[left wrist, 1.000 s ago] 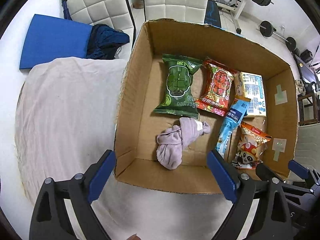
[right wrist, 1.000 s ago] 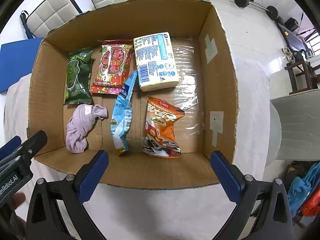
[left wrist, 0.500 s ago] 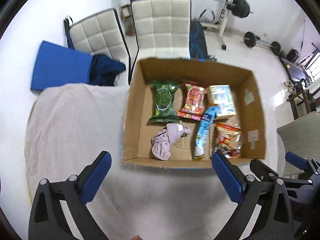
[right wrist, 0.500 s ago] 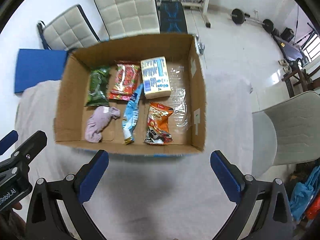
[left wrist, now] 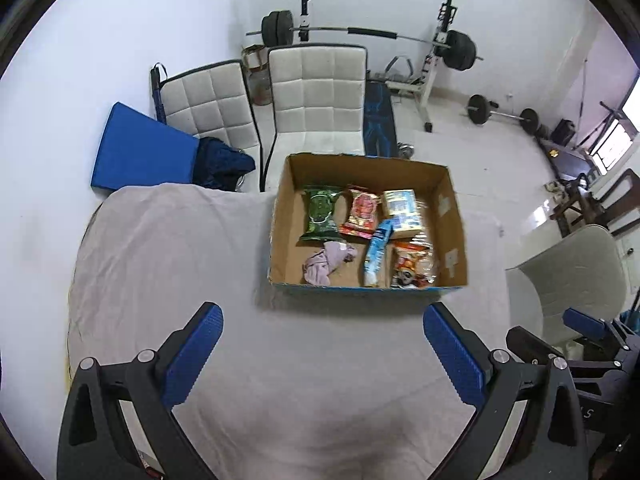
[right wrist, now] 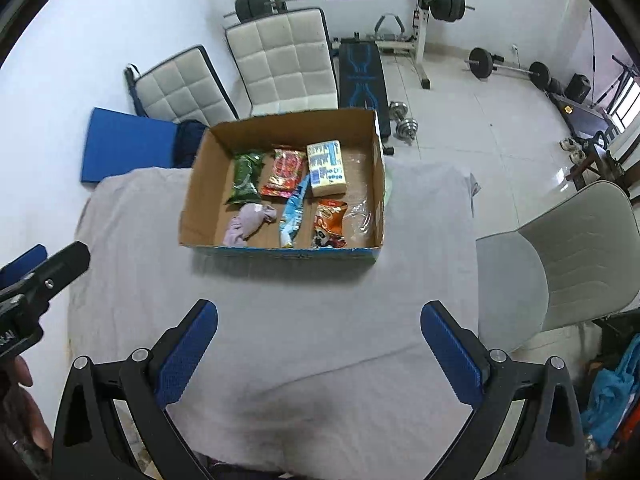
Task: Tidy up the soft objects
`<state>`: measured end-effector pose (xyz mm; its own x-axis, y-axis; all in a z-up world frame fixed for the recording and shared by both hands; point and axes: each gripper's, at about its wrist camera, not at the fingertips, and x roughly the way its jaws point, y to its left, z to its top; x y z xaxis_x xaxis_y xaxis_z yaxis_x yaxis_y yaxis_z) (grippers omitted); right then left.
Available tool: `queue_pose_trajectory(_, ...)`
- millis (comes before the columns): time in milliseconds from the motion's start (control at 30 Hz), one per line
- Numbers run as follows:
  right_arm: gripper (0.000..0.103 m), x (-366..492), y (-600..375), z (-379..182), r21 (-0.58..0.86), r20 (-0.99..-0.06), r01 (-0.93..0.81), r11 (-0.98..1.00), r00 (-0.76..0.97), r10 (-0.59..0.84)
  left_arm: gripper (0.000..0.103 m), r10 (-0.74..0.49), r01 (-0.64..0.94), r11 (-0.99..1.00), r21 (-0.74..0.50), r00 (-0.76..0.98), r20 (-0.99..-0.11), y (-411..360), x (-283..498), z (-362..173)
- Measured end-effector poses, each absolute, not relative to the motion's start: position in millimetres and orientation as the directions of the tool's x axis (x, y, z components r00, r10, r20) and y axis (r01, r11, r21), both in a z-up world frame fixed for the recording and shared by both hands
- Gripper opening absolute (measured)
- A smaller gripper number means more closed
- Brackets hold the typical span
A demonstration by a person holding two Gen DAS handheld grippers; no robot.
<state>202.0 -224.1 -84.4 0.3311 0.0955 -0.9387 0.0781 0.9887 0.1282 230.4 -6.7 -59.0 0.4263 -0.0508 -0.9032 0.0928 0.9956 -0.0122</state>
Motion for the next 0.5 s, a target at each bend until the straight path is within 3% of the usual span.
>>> queue_pose_trajectory(500, 0.103, 124, -210, -11, 0.120, -0.894, 0.047, 0.992, 0.440, 0.087, 0.103, -0.044, 0.088, 0.996, 0.001, 0.506, -0.862, -14, 164, -3)
